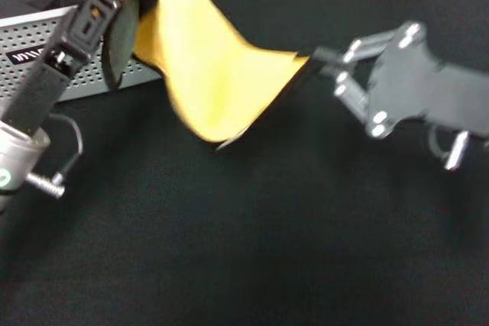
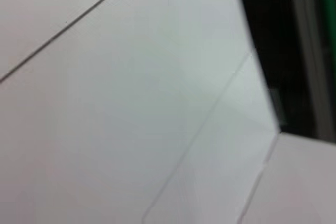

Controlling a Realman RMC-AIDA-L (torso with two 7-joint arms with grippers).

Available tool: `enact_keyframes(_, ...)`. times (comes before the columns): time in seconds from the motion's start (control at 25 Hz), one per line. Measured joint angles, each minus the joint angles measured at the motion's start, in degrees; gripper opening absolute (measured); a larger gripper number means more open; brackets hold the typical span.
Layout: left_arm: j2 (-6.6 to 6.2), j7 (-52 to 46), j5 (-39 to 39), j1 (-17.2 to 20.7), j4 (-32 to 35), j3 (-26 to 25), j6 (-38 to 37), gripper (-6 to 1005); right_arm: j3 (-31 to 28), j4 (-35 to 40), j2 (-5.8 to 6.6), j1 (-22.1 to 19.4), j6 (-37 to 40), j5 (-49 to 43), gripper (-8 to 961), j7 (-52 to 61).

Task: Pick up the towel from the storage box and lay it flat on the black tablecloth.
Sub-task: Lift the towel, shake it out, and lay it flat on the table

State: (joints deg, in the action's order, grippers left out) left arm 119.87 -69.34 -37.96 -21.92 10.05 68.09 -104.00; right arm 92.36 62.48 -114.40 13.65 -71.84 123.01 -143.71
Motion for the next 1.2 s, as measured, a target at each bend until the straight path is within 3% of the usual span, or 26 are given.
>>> enact_keyframes(0.04, -0.16, 0.0, -0.76, 0.53, 0.17, -0.02, 1.52, 81, -0.78, 2.26, 0.12, -0.96, -0.03, -0.11, 6, 0.95)
enact_keyframes(0.2, -1.22, 0.17, -3.13, 2.41, 0.65, -0.08, 4.91, 255, -5.81, 14.84, 0.22, -4.86, 0.01, -2.54, 6, 6.98)
enact_keyframes(0.48, -2.12, 2.99, -7.37, 3.28, 1.02, 0.02, 4.56, 416, -9.68, 24.42, 0.22, -5.41, 0.63, -4.46, 7, 13.59)
enact_keyframes(0.76, -0.06, 4.63, -12.83, 3.21, 7.58, 0.02, -0.19, 492, -9.65, 27.08, 0.06, -5.55, 3.61, -4.5, 7, 14.42)
enact_keyframes(0.88, 0.7, 8.84, -12.83, 2.04, 7.52, 0.07, -1.14, 505, -8.2, 27.17, 0.01, -5.38, 4.8, -4.52, 7, 14.12)
enact_keyframes(1.2, 0.89, 18.05, -11.18, -4.7, 2.71, 4.26, -0.91, 514, 1.02, 26.96, -0.01, -4.18, 17.28, -4.54, 7, 9.0)
